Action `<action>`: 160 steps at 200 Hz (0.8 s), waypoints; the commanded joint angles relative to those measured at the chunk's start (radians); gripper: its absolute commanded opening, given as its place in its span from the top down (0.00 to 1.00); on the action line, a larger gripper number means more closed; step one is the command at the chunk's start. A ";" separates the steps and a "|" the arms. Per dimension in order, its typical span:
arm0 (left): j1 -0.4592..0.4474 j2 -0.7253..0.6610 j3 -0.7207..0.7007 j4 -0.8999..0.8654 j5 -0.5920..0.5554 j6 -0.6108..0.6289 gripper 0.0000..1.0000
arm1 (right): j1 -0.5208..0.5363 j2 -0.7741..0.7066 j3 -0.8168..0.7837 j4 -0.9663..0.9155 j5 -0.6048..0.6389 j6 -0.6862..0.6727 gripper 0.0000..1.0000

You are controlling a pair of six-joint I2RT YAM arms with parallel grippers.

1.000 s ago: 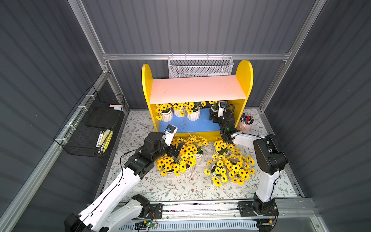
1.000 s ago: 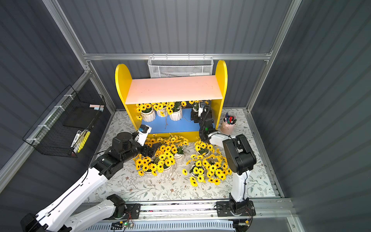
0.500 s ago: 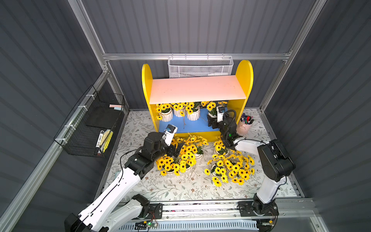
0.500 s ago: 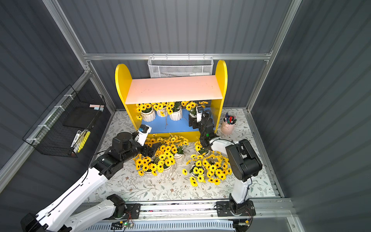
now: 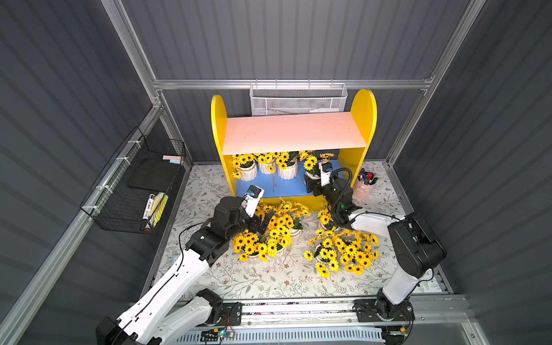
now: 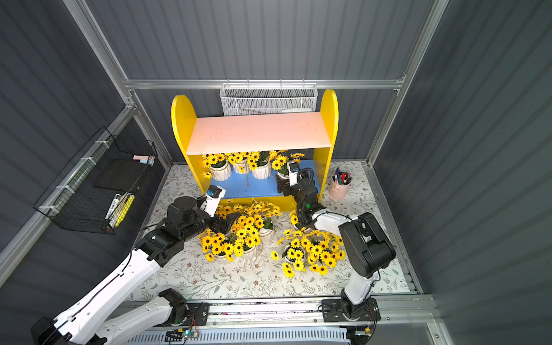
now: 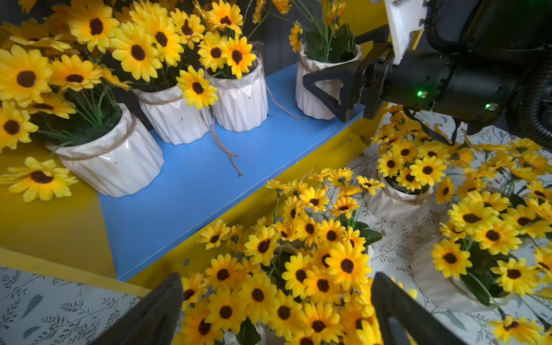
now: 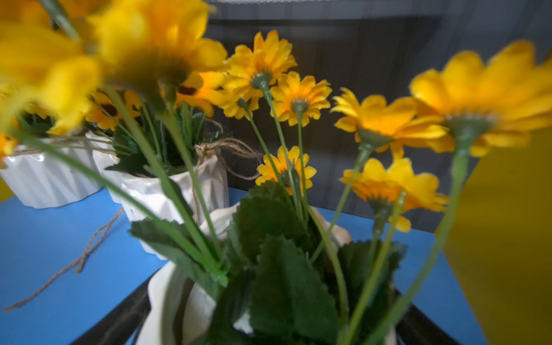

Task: Take the sunflower pots off the shelves
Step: Pick up the sunflower pot from the shelf.

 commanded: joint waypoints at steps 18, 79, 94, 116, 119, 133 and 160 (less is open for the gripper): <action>0.004 -0.017 -0.011 0.015 0.005 0.013 0.01 | 0.035 -0.139 -0.015 0.062 -0.024 -0.046 1.00; 0.004 -0.035 -0.026 0.025 -0.068 0.001 0.00 | 0.211 -0.531 -0.182 -0.212 0.019 -0.105 1.00; 0.004 -0.038 -0.029 0.026 -0.096 -0.003 0.01 | 0.288 -0.657 -0.215 -0.332 0.059 -0.110 1.00; 0.003 -0.045 -0.037 0.036 -0.115 -0.002 0.00 | 0.406 -0.808 -0.283 -0.428 0.098 -0.096 1.00; 0.004 -0.047 -0.038 0.036 -0.115 -0.001 0.01 | 0.422 -0.823 -0.290 -0.439 0.104 -0.092 1.00; 0.004 -0.049 -0.039 0.036 -0.122 0.005 0.01 | 0.513 -0.876 -0.323 -0.477 0.149 -0.081 1.00; 0.004 -0.056 -0.045 0.039 -0.144 0.016 0.01 | 0.697 -0.896 -0.409 -0.446 0.231 -0.061 1.00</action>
